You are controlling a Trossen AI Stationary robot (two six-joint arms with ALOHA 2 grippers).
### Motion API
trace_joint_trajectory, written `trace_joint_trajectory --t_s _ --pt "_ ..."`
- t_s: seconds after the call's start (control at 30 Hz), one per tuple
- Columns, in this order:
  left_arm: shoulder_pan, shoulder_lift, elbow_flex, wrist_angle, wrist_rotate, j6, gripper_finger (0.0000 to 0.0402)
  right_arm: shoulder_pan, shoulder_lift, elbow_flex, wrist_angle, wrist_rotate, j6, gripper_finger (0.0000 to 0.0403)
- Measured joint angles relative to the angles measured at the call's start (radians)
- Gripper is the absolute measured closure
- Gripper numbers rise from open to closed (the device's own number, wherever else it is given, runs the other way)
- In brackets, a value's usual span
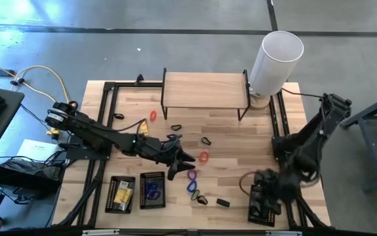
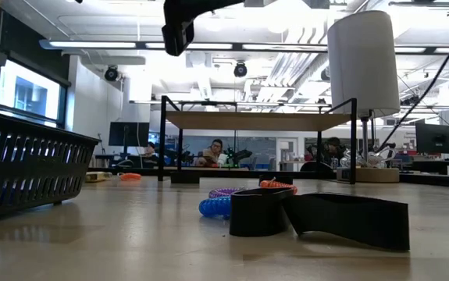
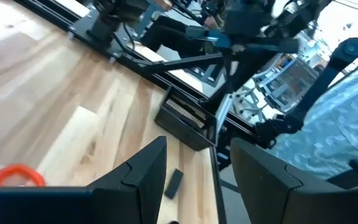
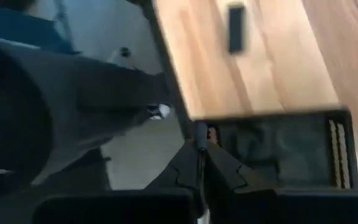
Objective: Pick & Place Office Desk Supplies
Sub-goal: Put the black rubber band into the right black basket
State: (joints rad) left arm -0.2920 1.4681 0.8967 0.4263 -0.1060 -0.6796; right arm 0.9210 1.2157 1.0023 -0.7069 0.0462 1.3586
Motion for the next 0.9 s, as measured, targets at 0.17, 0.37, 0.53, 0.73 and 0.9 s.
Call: trace_joint_trajectory --t_s 0.17,0.37,0.53,0.73,0.9 --pt "-0.022 0.0 0.0 0.0 -0.001 -0.014 0.0229 0.093 0.08 0.0 -0.094 -0.008 0.204 0.0399" --pt "-0.059 0.0 0.0 0.0 -0.004 -0.052 0.0229 0.138 0.192 -0.001 -0.153 -0.022 0.263 0.0399" --pt "-0.086 0.0 0.0 0.0 -0.003 -0.053 0.0229 0.114 0.267 -0.001 -0.152 -0.07 0.26 0.0399" --pt "-0.113 0.0 0.0 0.0 -0.004 -0.091 0.0229 0.097 0.33 -0.001 -0.151 -0.08 0.242 0.0398" --pt "-0.137 0.0 0.0 0.0 -0.003 -0.1 0.0229 0.075 0.336 -0.001 -0.115 0.018 0.254 0.0369"
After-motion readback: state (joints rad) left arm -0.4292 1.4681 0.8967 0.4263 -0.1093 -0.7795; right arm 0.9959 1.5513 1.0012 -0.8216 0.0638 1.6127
